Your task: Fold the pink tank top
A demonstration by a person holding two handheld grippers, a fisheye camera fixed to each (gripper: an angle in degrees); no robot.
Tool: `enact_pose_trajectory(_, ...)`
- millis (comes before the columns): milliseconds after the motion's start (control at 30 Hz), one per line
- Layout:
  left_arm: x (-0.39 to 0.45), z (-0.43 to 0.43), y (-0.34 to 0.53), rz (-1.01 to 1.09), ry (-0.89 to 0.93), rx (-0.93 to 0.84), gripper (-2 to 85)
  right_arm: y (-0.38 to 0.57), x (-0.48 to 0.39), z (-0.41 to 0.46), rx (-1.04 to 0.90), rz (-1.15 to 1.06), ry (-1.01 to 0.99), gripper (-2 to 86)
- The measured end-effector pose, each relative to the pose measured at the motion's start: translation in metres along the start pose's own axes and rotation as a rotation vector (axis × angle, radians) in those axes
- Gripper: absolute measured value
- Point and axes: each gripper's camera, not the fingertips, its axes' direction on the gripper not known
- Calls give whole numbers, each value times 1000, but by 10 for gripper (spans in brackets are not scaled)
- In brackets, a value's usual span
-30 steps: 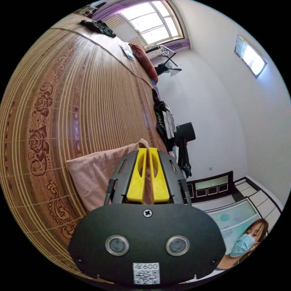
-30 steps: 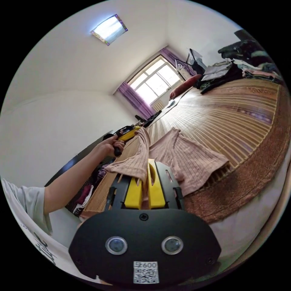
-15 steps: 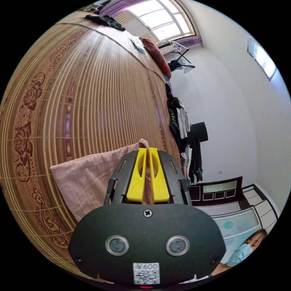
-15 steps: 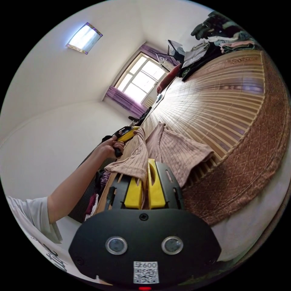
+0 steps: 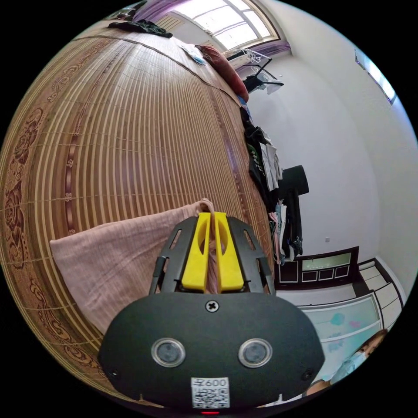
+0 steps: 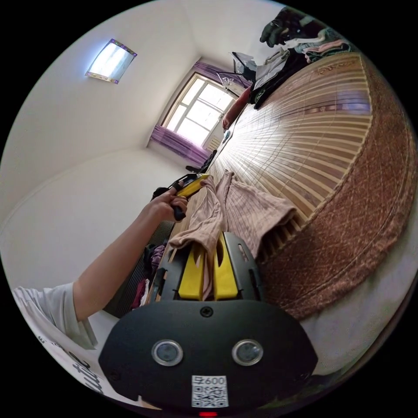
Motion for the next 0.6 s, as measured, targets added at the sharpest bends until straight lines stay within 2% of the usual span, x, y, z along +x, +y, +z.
enact_pose_trajectory(300, -8, 7, 12, -52, 14, -9, 43, 38, -38, 19, 9, 33, -1, -8)
enact_pose_trajectory(400, 1, 9, 15, -38, 146, -61, 74, 53, -46, 27, 8, 36, 2, -8)
enact_pose_trajectory(467, 14, -7, 20, 4, 254, -37, 84, 65, -48, 33, 13, 54, -1, -8)
enact_pose_trajectory(600, 34, -55, 31, 146, 107, 6, 87, 85, -52, 44, 9, 59, -2, -8)
